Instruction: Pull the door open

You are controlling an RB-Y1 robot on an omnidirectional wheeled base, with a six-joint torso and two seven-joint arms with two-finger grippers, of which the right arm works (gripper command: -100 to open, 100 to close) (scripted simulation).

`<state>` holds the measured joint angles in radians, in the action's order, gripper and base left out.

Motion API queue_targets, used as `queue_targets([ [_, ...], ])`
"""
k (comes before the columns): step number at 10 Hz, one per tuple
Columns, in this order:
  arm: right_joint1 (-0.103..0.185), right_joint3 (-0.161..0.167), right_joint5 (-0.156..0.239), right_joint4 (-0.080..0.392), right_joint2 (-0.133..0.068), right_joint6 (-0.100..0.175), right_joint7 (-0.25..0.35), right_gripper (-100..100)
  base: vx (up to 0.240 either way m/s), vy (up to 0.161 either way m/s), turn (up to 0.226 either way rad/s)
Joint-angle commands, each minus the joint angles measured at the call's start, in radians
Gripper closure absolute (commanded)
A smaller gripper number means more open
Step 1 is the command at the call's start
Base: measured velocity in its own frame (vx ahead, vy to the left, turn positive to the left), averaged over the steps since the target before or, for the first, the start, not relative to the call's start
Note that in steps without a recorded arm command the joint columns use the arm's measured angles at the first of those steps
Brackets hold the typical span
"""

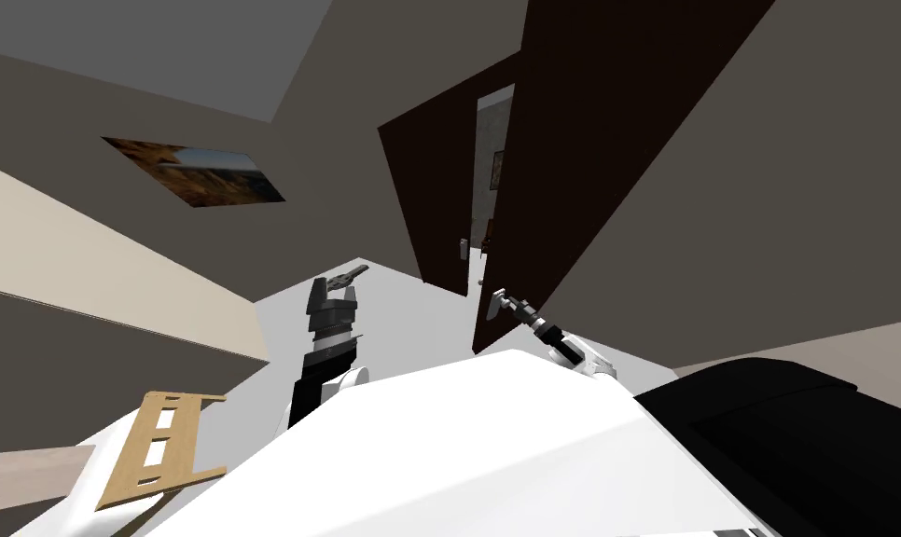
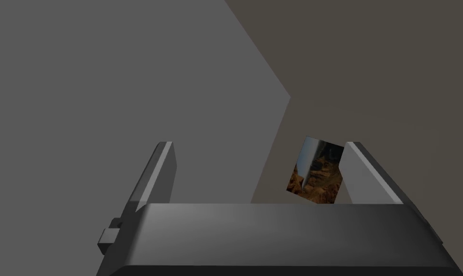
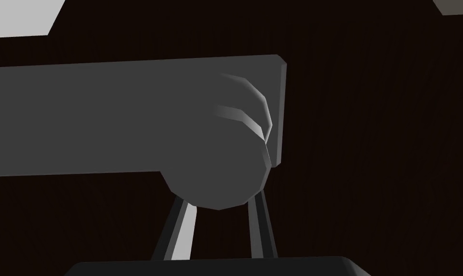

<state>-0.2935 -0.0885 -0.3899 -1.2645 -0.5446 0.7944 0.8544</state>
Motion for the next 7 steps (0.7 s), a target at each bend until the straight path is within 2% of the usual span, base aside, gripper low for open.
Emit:
queue_targets([
  [1,-0.01,0.014,-0.008,0.001,0.002,0.028,0.007,100,-0.15,-0.075,0.058],
  [2,-0.006,0.0,-0.002,-0.004,-0.005,0.006,0.006,100,-0.056,-0.044,-0.01],
  [7,-0.004,0.009,-0.011,0.031,-0.023,0.068,0.02,100,-0.165,-0.107,0.136],
])
